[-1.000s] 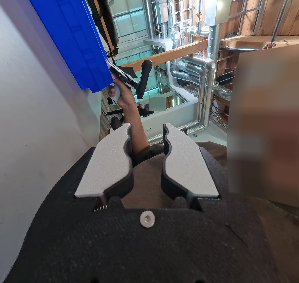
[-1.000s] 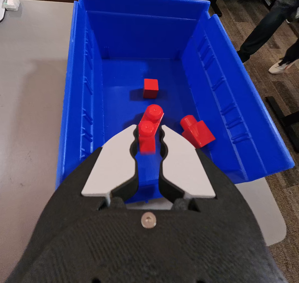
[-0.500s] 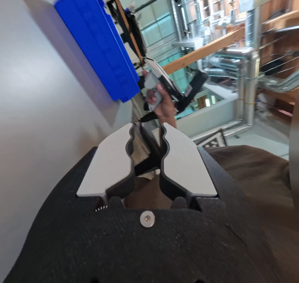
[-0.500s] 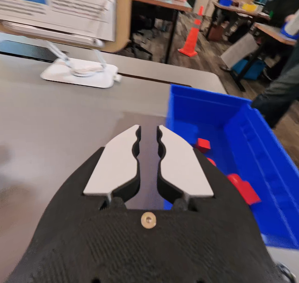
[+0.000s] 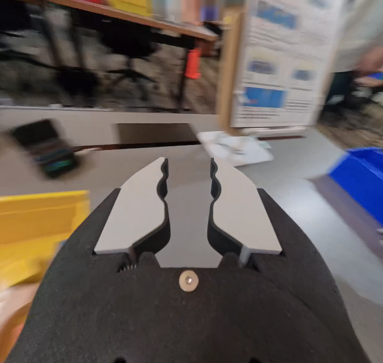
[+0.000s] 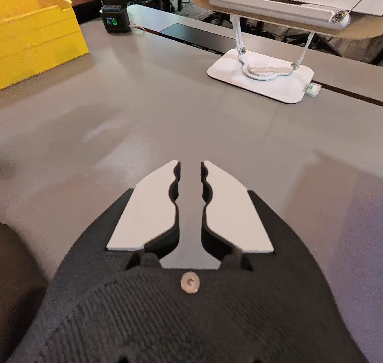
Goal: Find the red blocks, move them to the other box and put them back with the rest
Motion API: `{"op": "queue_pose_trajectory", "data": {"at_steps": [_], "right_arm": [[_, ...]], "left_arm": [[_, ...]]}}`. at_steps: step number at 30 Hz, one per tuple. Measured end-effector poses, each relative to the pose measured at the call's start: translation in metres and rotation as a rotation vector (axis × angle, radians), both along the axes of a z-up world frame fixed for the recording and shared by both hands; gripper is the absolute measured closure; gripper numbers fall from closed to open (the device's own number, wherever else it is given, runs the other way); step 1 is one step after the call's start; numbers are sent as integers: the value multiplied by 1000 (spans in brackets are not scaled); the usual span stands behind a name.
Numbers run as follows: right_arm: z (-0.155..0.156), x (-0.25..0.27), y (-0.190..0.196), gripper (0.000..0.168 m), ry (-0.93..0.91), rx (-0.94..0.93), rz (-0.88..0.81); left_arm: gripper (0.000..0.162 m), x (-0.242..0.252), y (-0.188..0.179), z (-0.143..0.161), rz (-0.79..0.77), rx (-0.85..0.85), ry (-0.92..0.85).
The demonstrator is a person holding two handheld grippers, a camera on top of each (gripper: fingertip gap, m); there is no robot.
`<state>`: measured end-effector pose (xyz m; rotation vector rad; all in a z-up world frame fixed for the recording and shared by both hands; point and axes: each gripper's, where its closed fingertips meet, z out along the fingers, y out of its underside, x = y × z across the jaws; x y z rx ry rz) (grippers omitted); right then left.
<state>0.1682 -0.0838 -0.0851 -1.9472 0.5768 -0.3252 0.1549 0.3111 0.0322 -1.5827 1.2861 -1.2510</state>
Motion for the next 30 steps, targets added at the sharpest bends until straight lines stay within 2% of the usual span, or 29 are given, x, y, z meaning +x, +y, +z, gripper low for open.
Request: {"op": "queue_pose_trajectory", "data": {"at_steps": [2,5,7,9,14,22,24,26,28,30], "right_arm": [[-1,0,2,149,43,29,7],[-1,4,4,149,72,53,0],[-1,5,5,149,71,53,-5],[-1,6,7,149,57,36,-10],[-8,11,11,150,51,-7,-33],[-1,18,9,153,24,20,-93],[0,18,8,153,21,23,-95],[2,17,9,153,19,38,-89],[5,16,11,153,12,54,-79],[11,15,13,155,-13,77,-78]], "left_arm": [[121,-23,85,-17,227,78,102],[119,-64,186,-67,472,86,327],[117,-85,221,-109,525,11,486],[117,-99,237,-144,539,-41,609],[119,-98,237,-178,452,15,703],[128,-97,242,-191,456,8,793],[128,-98,249,-176,508,64,742],[129,-92,241,-147,514,70,627],[129,-73,209,-106,403,44,435],[129,-53,159,-64,222,4,240]]}}
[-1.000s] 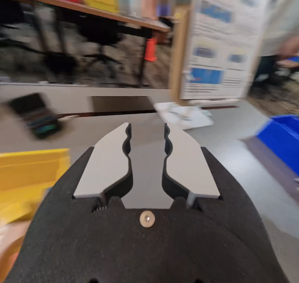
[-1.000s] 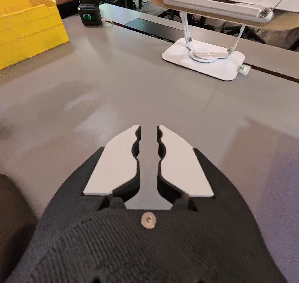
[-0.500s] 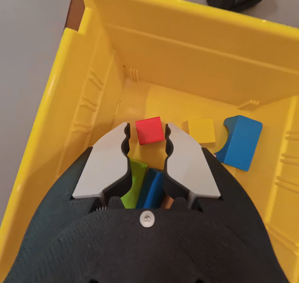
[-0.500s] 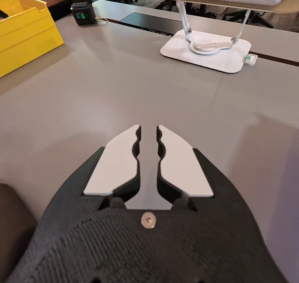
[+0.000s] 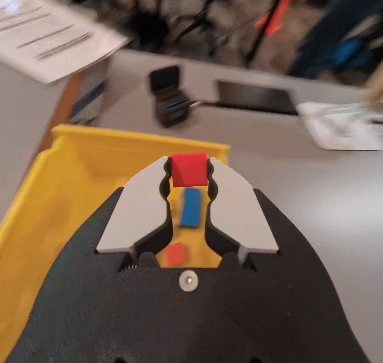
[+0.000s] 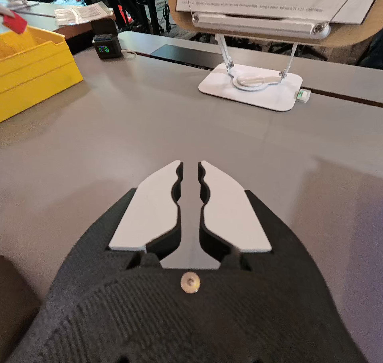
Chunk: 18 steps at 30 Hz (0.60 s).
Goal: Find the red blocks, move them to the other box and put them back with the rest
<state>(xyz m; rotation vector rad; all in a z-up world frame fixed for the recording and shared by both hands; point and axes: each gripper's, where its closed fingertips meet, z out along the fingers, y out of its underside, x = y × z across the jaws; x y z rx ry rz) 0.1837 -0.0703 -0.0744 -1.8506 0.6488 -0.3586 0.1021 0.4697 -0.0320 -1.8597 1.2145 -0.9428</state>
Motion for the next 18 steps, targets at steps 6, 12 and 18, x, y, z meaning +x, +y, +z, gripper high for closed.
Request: {"op": "queue_pose_trajectory", "data": {"at_steps": [6,12,18], "right_arm": [[22,-16,7,156,-97,80,46],[34,-43,13,152,-213,106,186],[43,-74,9,144,-328,126,327]], "left_arm": [[129,24,-186,83,-479,-268,-352],[129,19,-383,61,-879,-839,-383],[129,9,-475,14,-946,-1268,-211]]}}
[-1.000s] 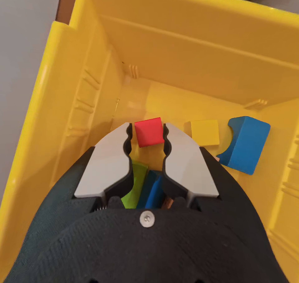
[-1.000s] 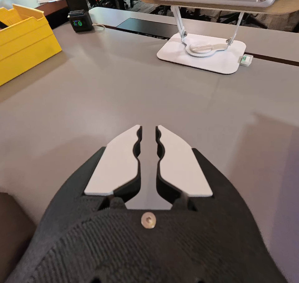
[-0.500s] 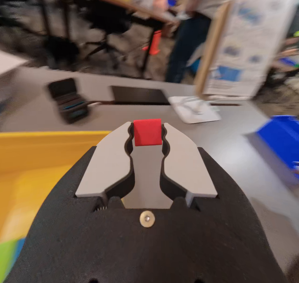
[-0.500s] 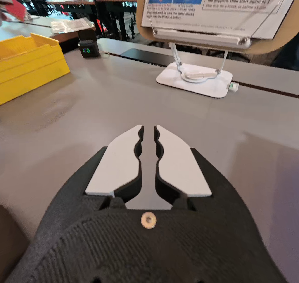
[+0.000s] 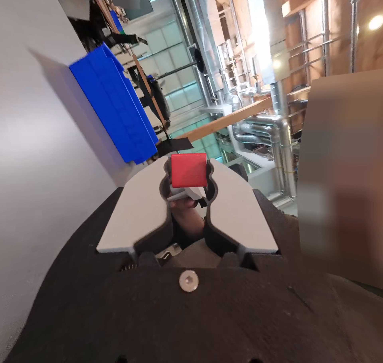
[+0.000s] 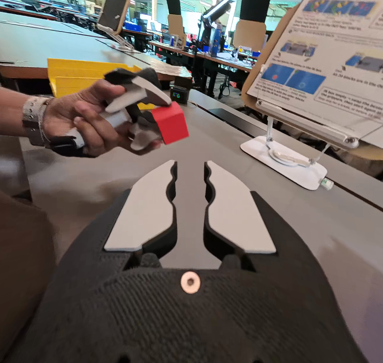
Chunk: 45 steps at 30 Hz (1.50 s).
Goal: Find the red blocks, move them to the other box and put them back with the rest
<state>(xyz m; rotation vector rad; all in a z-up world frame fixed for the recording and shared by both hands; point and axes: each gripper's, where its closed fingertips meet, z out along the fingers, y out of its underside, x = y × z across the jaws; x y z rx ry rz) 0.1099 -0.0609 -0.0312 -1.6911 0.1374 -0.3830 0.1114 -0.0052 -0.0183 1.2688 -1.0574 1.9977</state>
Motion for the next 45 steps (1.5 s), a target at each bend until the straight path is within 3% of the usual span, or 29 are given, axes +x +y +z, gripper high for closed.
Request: {"op": "queue_pose_trajectory", "data": {"at_steps": [6,15,24,31,45], "right_arm": [[10,-15,-1,133,4,71,77],[10,-34,6,127,19,86,193],[-6,-33,10,134,54,5,220],[-12,-15,5,135,49,-41,127],[-17,47,-34,135,36,-122,-207]], "left_arm": [[129,-13,-31,2,-70,5,-34],[129,-25,-46,-9,-183,-51,31],[129,-26,-51,-16,-212,-49,68],[122,-11,-42,-38,-119,110,87],[122,0,-29,-44,-39,226,43]]}}
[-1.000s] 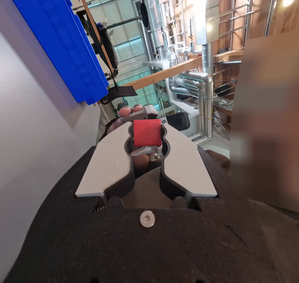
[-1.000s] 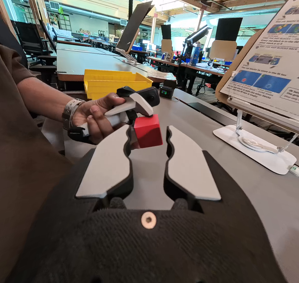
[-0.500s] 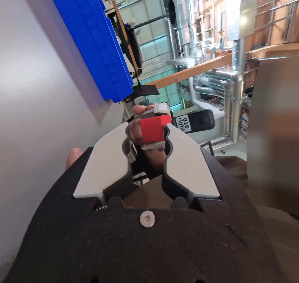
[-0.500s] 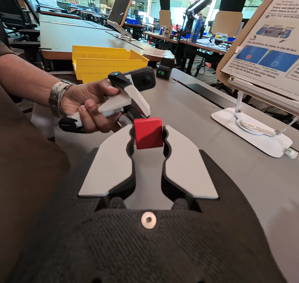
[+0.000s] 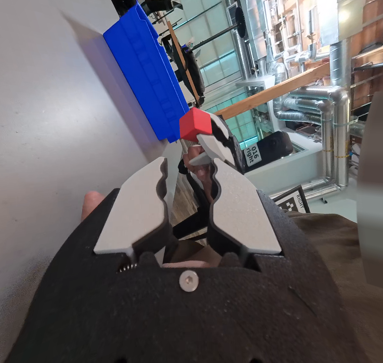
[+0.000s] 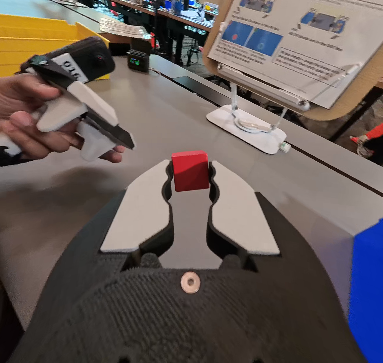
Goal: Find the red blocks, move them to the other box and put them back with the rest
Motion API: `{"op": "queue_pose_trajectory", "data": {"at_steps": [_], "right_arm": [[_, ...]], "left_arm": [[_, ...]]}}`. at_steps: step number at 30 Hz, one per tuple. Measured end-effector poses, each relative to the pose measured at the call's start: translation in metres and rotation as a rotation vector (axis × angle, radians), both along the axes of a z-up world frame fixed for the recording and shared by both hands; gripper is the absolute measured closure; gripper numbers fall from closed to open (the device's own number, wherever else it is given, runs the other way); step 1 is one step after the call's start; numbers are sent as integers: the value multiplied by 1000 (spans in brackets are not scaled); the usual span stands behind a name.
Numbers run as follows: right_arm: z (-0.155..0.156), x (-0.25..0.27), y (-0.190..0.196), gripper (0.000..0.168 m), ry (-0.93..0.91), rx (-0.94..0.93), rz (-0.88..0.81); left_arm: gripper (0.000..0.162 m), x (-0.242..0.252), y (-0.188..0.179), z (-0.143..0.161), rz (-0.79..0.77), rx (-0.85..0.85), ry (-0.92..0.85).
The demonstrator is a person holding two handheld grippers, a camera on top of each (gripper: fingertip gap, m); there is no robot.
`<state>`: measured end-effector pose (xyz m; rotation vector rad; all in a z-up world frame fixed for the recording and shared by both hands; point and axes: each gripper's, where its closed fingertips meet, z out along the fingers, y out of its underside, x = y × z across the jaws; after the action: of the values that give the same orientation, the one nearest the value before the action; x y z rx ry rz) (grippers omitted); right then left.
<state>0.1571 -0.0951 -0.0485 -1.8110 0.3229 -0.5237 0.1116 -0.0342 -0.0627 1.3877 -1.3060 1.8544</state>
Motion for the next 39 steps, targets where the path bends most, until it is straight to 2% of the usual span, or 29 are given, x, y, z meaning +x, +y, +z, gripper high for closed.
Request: {"op": "queue_pose_trajectory", "data": {"at_steps": [11,17,23,27,34,39], "right_arm": [[3,26,-22,135,117,97,-125],[28,39,-45,135,91,225,-189],[80,61,-110,135,16,504,-328],[93,82,-172,135,-87,515,-531],[74,110,-272,134,-76,515,-873],[30,126,-302,135,70,438,-981]], "left_arm": [[122,-1,2,3,-1,11,-16],[123,-2,1,2,-11,1,-4],[123,-3,-1,2,-23,-6,4],[123,-3,-2,2,-29,-14,10],[123,-4,-4,1,-42,-21,18],[123,-4,-2,3,-40,-26,16]]}}
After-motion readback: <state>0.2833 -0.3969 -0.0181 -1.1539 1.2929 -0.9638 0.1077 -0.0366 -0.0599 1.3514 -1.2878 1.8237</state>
